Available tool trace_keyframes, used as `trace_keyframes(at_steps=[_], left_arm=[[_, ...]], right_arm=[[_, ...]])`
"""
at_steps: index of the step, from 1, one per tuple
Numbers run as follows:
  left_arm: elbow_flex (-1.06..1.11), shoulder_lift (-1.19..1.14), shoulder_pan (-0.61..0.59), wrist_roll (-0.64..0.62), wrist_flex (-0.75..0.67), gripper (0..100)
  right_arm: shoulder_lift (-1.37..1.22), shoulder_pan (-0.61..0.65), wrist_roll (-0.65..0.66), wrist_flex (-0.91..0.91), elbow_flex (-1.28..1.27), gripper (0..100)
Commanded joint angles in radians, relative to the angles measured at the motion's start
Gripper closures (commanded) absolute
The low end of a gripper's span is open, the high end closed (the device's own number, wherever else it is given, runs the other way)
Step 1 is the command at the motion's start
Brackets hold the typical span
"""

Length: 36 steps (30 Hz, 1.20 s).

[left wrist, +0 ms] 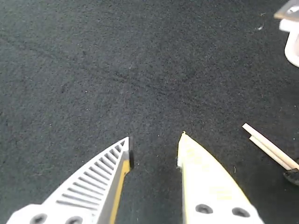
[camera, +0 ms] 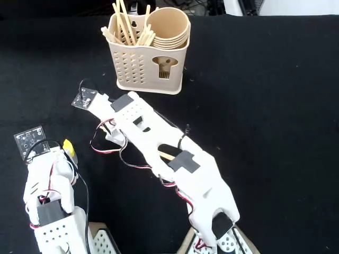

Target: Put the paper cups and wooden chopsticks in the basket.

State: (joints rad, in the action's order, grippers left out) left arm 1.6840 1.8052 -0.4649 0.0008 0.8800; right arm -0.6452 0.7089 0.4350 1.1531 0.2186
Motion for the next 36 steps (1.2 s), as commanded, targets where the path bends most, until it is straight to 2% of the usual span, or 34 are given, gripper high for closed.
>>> trace_keyframes(at_steps=[1,8,12,20,26,32,36], left_arm=[[0.013,0.009,0.01,0.008,0.003,82],[0.013,0.009,0.01,0.008,0.003,82],[0.013,0.009,0.012,0.008,0.003,82],[0.013,0.009,0.013,0.008,0.003,82],[0.013,0.009,0.01,0.008,0.003,82],[0.013,0.009,0.01,0.008,0.003,82],[0.013,0.009,0.01,0.008,0.003,82]], right_arm=[[0.01,0.0,0.005,0.011,-0.01,98.6],[0.025,-0.005,0.003,0.018,-0.021,98.6],[0.12,-0.041,0.006,0.023,-0.116,98.6],[0.412,-0.066,0.005,-0.176,-0.435,98.6],[0.395,-0.097,0.006,-0.212,-0.519,98.1],[0.352,-0.1,0.006,-0.216,-0.519,81.0],[0.346,-0.087,0.006,-0.21,-0.476,81.7]])
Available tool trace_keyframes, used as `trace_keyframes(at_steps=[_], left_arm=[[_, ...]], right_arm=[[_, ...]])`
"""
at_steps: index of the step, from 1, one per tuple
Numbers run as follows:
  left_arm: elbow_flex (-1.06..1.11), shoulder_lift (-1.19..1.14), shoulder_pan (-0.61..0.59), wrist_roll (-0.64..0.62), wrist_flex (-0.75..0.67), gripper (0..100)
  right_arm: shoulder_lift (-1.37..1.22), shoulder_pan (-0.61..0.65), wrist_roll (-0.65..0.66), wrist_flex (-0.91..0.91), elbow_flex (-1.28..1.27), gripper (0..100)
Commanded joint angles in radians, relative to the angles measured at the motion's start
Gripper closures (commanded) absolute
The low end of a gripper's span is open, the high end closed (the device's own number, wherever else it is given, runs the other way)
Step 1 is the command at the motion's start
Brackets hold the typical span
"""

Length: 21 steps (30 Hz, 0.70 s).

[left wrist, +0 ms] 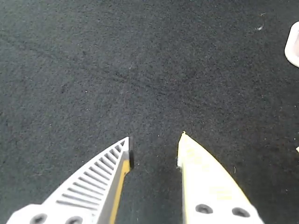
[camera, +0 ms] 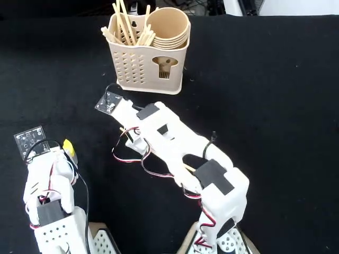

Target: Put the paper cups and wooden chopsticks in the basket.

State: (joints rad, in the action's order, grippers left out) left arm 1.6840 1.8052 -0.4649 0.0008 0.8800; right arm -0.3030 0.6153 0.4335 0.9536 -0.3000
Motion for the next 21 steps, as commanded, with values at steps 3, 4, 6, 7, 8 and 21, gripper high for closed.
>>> trace_keyframes(at_steps=[3,4,6,7,8,21], left_arm=[[0.013,0.009,0.01,0.008,0.003,82],[0.013,0.009,0.01,0.008,0.003,82],[0.013,0.009,0.01,0.008,0.003,82],[0.013,0.009,0.01,0.008,0.003,82],[0.013,0.009,0.01,0.008,0.003,82],[0.013,0.009,0.01,0.008,0.002,82]], right_arm=[[0.004,0.017,0.008,-0.011,0.082,82.9],[0.002,0.026,0.005,-0.011,0.094,82.8],[-0.001,0.034,0.005,-0.012,0.113,82.7],[-0.008,0.035,0.003,-0.012,0.124,82.6],[-0.022,0.035,0.003,-0.011,0.14,82.6],[-0.254,0.046,0.008,0.153,0.381,83.0]])
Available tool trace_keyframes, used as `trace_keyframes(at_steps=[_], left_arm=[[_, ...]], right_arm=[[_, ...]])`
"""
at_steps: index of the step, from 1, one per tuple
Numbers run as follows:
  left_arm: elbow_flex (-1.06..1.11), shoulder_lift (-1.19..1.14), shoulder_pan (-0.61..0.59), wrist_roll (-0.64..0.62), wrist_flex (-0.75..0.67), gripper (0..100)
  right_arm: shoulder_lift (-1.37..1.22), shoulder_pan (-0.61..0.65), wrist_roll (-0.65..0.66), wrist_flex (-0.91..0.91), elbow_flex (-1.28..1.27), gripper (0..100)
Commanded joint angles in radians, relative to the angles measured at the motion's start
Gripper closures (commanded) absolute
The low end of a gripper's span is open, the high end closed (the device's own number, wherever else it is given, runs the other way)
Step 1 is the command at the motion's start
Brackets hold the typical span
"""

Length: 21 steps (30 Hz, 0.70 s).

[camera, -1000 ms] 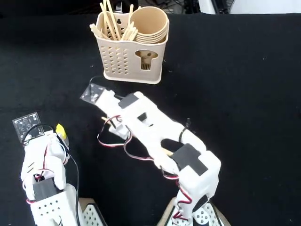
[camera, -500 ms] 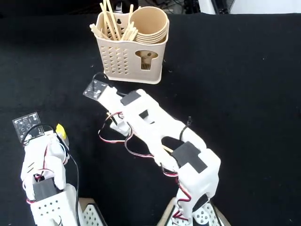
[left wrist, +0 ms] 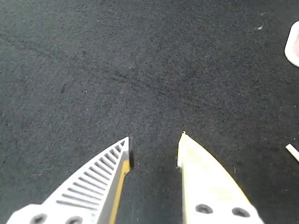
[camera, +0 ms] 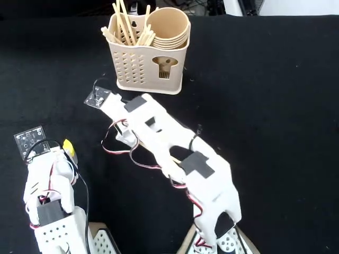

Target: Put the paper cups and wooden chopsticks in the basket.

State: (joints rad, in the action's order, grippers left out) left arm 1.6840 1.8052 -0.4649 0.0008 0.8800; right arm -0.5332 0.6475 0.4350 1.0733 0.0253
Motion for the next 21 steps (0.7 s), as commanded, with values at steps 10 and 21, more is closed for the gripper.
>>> trace_keyframes(at_steps=[10,21], left_arm=[[0.013,0.009,0.01,0.008,0.002,82],[0.013,0.009,0.01,0.008,0.002,82]], right_arm=[[-0.042,0.032,0.006,0.103,0.091,98.9],[0.32,0.009,0.005,0.147,0.059,98.7]])
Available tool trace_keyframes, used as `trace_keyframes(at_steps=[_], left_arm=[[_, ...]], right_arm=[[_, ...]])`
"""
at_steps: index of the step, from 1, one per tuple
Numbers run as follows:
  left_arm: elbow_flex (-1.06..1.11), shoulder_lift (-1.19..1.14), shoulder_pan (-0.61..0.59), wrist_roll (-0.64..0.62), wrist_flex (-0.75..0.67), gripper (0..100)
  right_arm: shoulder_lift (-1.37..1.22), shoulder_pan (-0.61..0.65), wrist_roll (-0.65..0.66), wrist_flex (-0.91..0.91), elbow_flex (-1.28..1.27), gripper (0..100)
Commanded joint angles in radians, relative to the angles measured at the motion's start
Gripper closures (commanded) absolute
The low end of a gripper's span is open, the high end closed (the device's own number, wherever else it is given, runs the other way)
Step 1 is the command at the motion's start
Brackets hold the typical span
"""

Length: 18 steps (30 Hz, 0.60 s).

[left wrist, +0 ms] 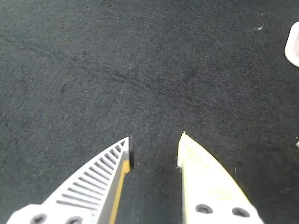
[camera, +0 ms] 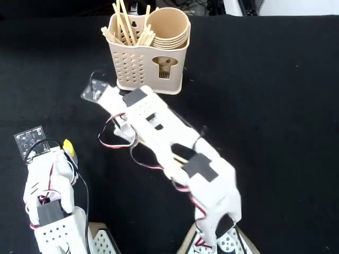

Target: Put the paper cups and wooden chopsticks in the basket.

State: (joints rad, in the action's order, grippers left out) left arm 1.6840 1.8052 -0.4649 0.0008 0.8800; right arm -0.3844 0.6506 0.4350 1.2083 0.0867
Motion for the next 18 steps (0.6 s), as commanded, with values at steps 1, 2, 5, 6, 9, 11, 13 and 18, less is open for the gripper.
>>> trace_keyframes(at_steps=[1,2,5,6,9,11,13,18], left_arm=[[0.013,0.009,0.01,0.008,0.002,82],[0.013,0.009,0.01,0.008,0.002,82],[0.013,0.009,0.01,0.008,0.002,82],[0.013,0.009,0.01,0.008,0.002,82],[0.013,0.009,0.01,0.008,0.002,82],[0.013,0.009,0.01,0.008,0.002,82],[0.013,0.009,0.01,0.008,0.002,82],[0.013,0.009,0.01,0.008,0.002,82]], right_arm=[[0.216,0.003,0.005,0.012,-0.008,98.7],[0.257,0.002,0.005,0.012,-0.013,98.7],[0.367,0.002,0.0,0.012,-0.019,98.7],[0.403,0.005,0.0,0.012,-0.016,98.7],[0.507,0.008,0.0,0.011,0.022,98.7],[0.567,0.003,-0.002,0.011,0.074,98.7],[0.607,0.002,-0.002,0.009,0.143,98.7],[0.616,0.002,-0.002,-0.137,0.249,98.7]])
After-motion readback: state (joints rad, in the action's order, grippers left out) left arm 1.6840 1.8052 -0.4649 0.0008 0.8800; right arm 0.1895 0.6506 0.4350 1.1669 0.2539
